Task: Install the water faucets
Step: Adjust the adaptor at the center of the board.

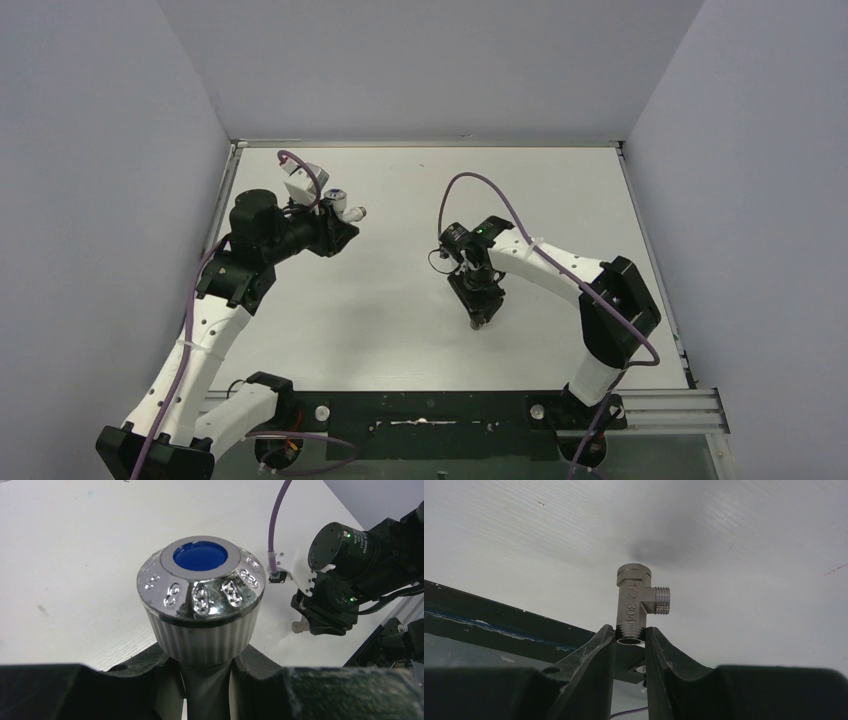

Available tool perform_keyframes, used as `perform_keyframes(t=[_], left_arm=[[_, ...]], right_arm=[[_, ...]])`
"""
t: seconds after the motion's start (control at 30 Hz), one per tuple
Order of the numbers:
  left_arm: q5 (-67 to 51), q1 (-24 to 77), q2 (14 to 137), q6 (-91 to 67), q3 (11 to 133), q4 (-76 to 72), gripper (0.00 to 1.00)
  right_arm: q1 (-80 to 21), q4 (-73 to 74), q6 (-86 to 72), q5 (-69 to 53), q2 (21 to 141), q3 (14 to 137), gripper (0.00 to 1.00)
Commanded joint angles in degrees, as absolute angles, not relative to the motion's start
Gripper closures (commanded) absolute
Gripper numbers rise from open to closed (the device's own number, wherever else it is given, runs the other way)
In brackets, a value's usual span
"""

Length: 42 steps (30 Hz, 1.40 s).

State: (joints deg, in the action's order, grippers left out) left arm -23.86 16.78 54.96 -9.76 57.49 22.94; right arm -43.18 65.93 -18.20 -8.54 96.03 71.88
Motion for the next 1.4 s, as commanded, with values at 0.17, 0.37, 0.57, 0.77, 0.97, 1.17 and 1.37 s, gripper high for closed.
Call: perform_keyframes(t=[0.17,0.37,0.57,0.77,0.97,1.17,1.37], left_arm=[[-24.1,16.5,54.5,-8.8,59.0,21.2,1.00],[-23.9,16.5,54.3,-8.8,59.0,21.3,1.00],[-23.7,16.5,54.3,-8.8,59.0,21.5,1.00],[-23.6,16.5,54.3,-8.6,59.3,21.7,1.00],[-23.7,16.5,54.4,-8.4,59.6,21.9,1.00],[-23.6,16.5,54.3,-8.3,59.5,21.7,1.00],[-24.1,16.5,54.4,-8.0,59.6,21.4,1.00]], right_arm=[[-43.7,65.7,-13.2,-9.7,99.8,73.8,0.98],[-44.0,65.6,-12.2,-9.6,101.2,74.1,0.94],[-44.3,65.4,-11.7,-9.4,102.0,74.1,0.83],[-44.5,65.0,-12.0,-9.1,101.5,74.4,0.64],[-44.6,63.8,-13.2,-9.9,98.9,75.3,0.55],[-44.6,58.6,-20.2,-8.2,90.7,72.5,0.48],[-44.6,54.8,-38.3,4.6,81.2,65.7,0.42]])
